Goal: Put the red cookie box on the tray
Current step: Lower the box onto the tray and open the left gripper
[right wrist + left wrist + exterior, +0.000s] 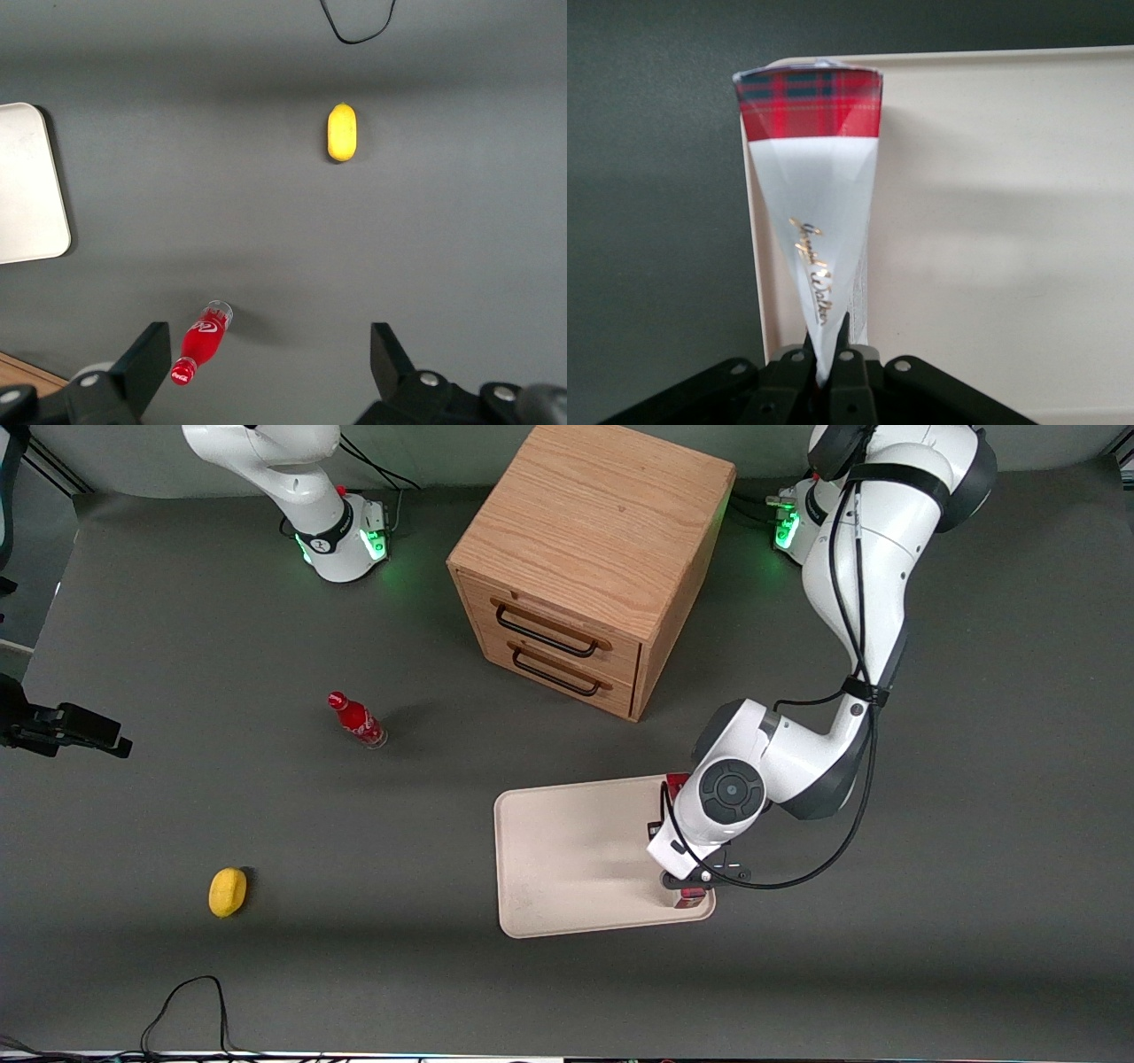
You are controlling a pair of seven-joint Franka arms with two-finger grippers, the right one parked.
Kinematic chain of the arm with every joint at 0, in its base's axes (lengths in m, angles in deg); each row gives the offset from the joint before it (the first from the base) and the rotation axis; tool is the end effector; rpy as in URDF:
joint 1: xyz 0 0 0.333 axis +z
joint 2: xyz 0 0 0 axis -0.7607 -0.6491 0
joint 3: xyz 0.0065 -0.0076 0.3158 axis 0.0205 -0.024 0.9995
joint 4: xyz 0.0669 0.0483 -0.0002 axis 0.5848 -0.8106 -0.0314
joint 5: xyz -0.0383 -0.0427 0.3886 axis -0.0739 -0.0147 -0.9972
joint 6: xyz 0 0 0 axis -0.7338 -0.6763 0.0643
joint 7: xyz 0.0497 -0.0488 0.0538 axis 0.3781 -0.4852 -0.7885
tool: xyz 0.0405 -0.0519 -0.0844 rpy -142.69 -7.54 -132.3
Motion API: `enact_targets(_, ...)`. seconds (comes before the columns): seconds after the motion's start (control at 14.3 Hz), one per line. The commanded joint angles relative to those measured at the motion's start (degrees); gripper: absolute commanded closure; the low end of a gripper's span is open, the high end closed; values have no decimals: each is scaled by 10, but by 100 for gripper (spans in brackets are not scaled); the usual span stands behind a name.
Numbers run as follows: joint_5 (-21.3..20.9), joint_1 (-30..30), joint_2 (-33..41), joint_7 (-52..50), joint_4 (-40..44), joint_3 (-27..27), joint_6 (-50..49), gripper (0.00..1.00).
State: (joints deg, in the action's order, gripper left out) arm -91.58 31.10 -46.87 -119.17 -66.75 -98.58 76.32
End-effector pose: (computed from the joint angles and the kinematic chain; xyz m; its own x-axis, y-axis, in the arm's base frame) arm 0.6660 -0.3475 0.2632 0.9961 0.0735 -0.0495 0.0746 -0.9970 0.0203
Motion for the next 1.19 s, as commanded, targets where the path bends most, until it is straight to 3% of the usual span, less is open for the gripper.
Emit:
enact_targets(0.0,-5,-4,-5,-13,14,2,-4,100)
enact_targets(0.14,-5,-4,-5,-12,14,2,-4,100)
enact_targets(0.21,-4,2,-5,-12,14,2,-4,68)
enact_targets(0.28,-4,4,-4,-12,14,2,-4,1)
enact_targets(0.77,-1,17,9,-12,12,1,-11,0)
enact_targets(1.12,-6,61,102,42,-18,1,-87,0)
